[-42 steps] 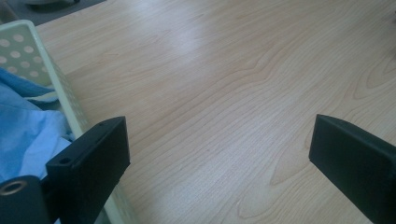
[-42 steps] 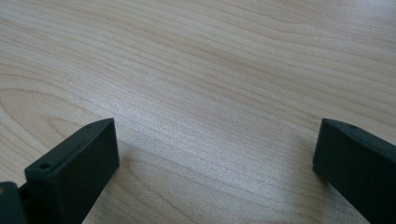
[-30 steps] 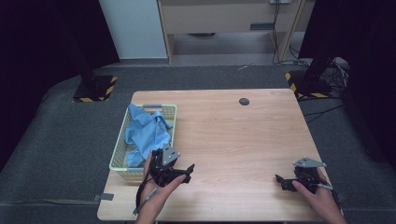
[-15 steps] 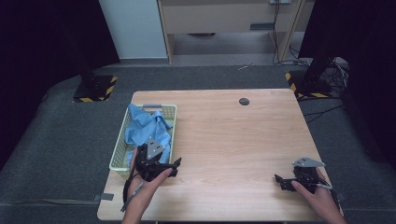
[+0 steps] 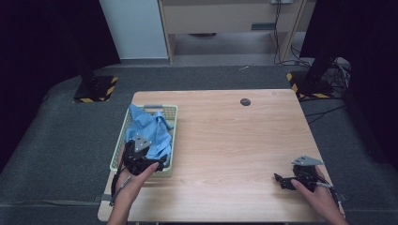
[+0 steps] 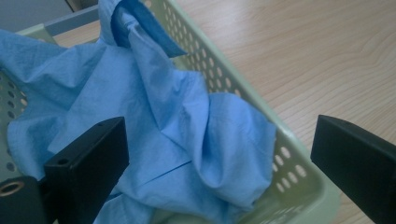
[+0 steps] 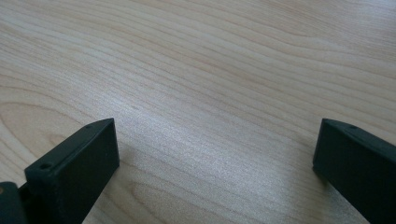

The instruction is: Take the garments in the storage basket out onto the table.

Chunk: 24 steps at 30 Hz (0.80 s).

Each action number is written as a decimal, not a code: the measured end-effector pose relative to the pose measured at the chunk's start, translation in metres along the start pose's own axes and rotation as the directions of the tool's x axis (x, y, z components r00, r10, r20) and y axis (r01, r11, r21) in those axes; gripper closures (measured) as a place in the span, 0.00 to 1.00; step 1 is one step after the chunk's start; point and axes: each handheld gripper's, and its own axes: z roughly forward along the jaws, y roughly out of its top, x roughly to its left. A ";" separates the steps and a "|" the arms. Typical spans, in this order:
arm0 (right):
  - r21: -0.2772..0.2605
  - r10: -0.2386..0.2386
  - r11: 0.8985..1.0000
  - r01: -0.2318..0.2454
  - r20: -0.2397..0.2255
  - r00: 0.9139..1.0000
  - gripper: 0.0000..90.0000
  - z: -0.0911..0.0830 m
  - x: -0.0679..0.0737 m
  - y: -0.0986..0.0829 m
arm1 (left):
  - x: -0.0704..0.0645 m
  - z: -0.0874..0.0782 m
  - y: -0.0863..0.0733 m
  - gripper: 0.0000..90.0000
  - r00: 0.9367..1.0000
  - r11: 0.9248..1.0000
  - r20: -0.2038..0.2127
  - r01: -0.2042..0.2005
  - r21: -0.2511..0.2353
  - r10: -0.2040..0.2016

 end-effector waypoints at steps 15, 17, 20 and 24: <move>0.000 -0.003 1.000 0.003 -0.003 1.000 0.01 0.000 0.000 0.000 | 0.006 0.033 0.018 0.03 0.996 0.987 -0.020 -0.079 0.137 0.082; 0.000 -0.004 1.000 0.004 -0.003 1.000 0.01 0.000 0.000 0.000 | 0.007 0.038 0.019 0.03 0.996 0.985 -0.016 -0.084 0.153 0.087; 0.000 -0.004 1.000 0.004 -0.004 1.000 0.01 0.000 0.000 0.000 | 0.009 0.044 0.020 0.03 0.995 0.979 -0.015 -0.099 0.176 0.104; 0.000 -0.003 1.000 0.003 -0.004 1.000 0.01 0.000 0.000 0.000 | 0.014 0.054 0.020 0.03 0.994 0.970 -0.007 -0.102 0.219 0.106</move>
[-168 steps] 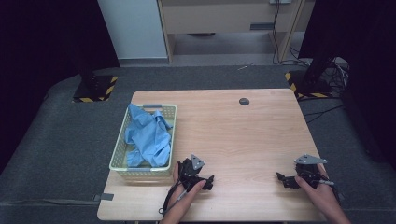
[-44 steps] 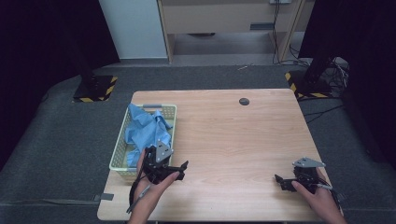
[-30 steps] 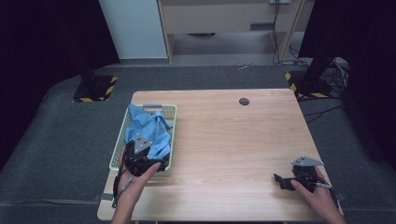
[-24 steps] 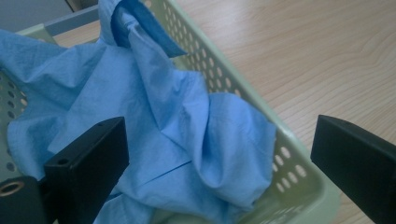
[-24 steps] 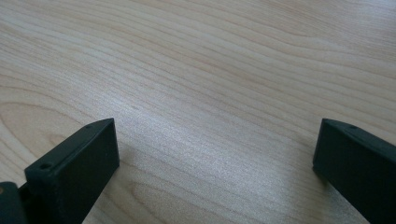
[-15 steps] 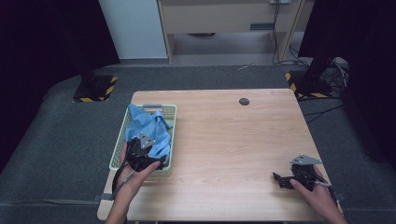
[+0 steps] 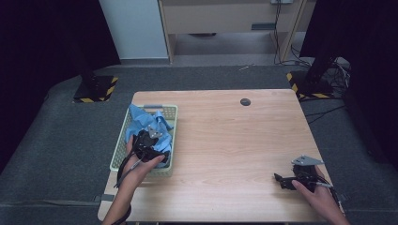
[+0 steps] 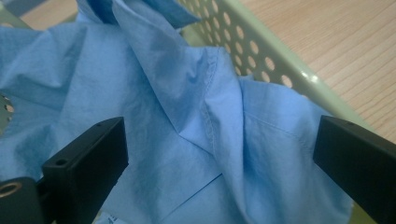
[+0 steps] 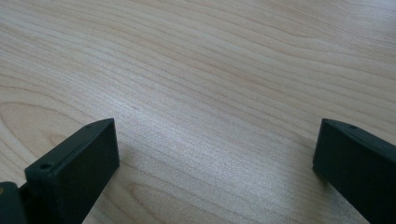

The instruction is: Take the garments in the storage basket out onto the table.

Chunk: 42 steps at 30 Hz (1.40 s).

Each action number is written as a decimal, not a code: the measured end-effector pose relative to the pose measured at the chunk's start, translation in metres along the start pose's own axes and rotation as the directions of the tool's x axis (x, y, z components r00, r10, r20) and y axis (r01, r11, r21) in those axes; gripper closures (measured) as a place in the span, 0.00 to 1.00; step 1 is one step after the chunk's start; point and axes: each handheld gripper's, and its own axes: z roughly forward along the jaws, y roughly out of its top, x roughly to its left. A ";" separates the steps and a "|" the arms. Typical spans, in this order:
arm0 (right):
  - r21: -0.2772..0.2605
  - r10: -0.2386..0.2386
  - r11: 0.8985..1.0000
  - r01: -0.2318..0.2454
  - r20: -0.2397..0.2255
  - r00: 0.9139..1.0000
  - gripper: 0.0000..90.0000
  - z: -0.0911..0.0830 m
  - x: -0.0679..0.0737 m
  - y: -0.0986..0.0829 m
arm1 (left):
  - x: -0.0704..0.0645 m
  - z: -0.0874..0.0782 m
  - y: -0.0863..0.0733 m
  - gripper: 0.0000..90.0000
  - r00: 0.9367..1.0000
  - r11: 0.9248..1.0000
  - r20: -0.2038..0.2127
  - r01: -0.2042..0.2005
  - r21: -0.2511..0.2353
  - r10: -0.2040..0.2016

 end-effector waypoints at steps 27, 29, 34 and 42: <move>0.000 -0.006 1.000 0.006 -0.008 1.000 0.01 0.000 -0.001 0.000 | 0.039 0.066 0.011 0.00 0.999 0.998 0.024 0.030 0.046 -0.031; -0.001 -0.006 1.000 0.006 -0.008 1.000 0.01 0.000 -0.001 0.000 | 0.043 0.069 0.009 0.00 0.997 0.997 0.045 0.061 0.038 -0.063; -0.001 -0.006 1.000 0.006 -0.008 1.000 0.01 0.000 -0.001 0.000 | 0.048 0.076 0.006 0.00 0.990 0.993 0.075 0.119 0.020 -0.120; -0.001 -0.006 1.000 0.006 -0.008 1.000 0.01 0.000 -0.001 0.000 | 0.051 0.086 0.001 0.00 0.987 0.994 0.126 0.102 0.030 -0.105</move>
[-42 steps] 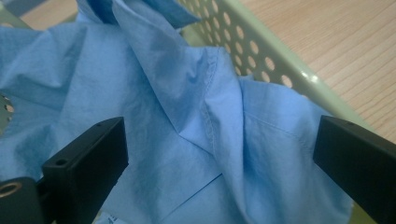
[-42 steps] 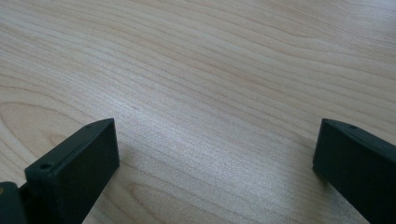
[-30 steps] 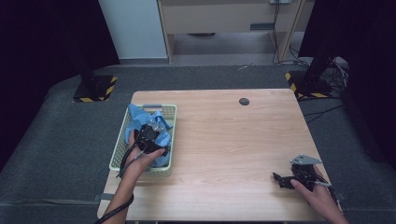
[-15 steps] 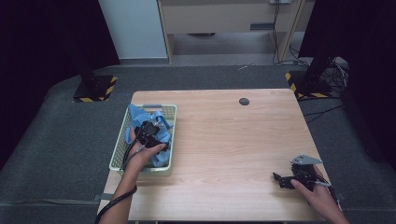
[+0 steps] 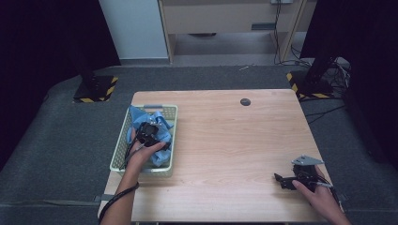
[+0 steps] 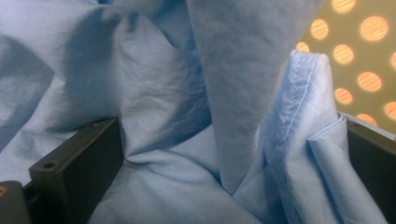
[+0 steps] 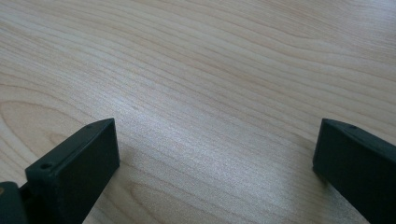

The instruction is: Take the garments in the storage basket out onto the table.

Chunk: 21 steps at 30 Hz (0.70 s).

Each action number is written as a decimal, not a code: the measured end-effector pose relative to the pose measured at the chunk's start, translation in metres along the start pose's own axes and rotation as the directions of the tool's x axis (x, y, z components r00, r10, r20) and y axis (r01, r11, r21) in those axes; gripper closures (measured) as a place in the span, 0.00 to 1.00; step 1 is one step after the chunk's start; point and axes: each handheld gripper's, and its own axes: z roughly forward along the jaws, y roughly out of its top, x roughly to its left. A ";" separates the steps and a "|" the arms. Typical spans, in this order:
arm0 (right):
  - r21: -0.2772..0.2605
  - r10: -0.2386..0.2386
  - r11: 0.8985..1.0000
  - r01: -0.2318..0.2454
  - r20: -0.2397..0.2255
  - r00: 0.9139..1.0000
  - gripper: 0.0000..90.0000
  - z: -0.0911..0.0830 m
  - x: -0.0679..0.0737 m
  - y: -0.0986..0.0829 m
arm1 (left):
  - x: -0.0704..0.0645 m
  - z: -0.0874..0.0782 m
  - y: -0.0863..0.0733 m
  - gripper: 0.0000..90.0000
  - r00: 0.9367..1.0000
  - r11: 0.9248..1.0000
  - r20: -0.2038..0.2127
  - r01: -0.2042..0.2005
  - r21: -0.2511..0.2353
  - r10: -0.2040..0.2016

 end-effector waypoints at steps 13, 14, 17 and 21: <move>0.000 -0.002 1.000 0.002 -0.001 1.000 0.01 0.000 0.000 0.000 | 0.005 0.007 -0.006 0.00 0.994 0.995 0.049 0.098 -0.033 -0.096; 0.000 -0.002 1.000 0.002 -0.001 1.000 0.01 0.000 0.000 0.000 | 0.004 0.008 -0.005 0.00 0.995 0.995 0.043 0.091 -0.026 -0.090; 0.000 -0.001 1.000 0.001 -0.001 1.000 0.01 0.000 0.000 0.000 | 0.000 0.009 -0.003 0.00 0.998 0.998 0.018 0.062 -0.003 -0.061; 0.000 -0.002 1.000 0.002 -0.001 1.000 0.01 0.000 0.000 0.000 | -0.004 0.011 -0.001 0.00 0.999 0.999 -0.005 0.038 0.022 -0.038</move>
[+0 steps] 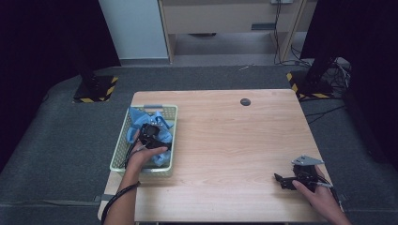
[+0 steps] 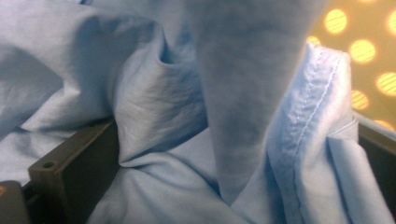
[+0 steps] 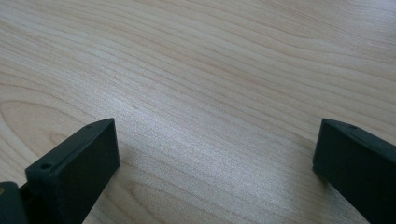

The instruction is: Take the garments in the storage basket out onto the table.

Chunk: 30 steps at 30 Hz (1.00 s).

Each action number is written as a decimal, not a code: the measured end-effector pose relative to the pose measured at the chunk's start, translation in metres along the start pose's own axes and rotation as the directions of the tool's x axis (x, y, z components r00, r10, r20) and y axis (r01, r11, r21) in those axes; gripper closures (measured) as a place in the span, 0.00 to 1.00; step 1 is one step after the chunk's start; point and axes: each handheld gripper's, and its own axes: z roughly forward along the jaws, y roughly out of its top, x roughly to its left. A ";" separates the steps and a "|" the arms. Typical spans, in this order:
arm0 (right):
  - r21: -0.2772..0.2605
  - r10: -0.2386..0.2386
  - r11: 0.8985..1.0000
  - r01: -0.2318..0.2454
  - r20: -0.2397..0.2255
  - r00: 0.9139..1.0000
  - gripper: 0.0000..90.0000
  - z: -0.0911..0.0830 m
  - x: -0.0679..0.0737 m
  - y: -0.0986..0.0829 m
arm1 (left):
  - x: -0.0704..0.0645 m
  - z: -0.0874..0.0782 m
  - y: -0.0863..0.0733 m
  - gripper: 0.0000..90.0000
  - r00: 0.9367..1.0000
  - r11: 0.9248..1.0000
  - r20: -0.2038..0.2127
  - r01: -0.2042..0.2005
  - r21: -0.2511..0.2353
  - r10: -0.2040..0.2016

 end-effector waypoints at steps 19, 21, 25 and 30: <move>-0.001 0.000 1.000 0.000 -0.001 1.000 0.01 0.000 0.000 0.000 | -0.020 -0.012 0.011 0.53 0.999 0.997 0.024 -0.040 0.064 0.038; -0.001 -0.001 1.000 0.001 -0.002 1.000 0.01 0.000 0.000 0.000 | -0.021 -0.013 0.011 0.60 0.999 0.997 0.022 -0.047 0.068 0.046; -0.001 -0.002 1.000 0.002 -0.003 1.000 0.01 0.000 0.000 0.000 | -0.025 -0.015 0.011 0.71 0.998 0.996 0.008 -0.061 0.072 0.061; -0.001 -0.003 1.000 0.003 -0.004 1.000 0.01 0.000 0.000 0.000 | -0.026 -0.028 0.014 0.79 0.998 0.998 -0.034 -0.058 0.013 0.059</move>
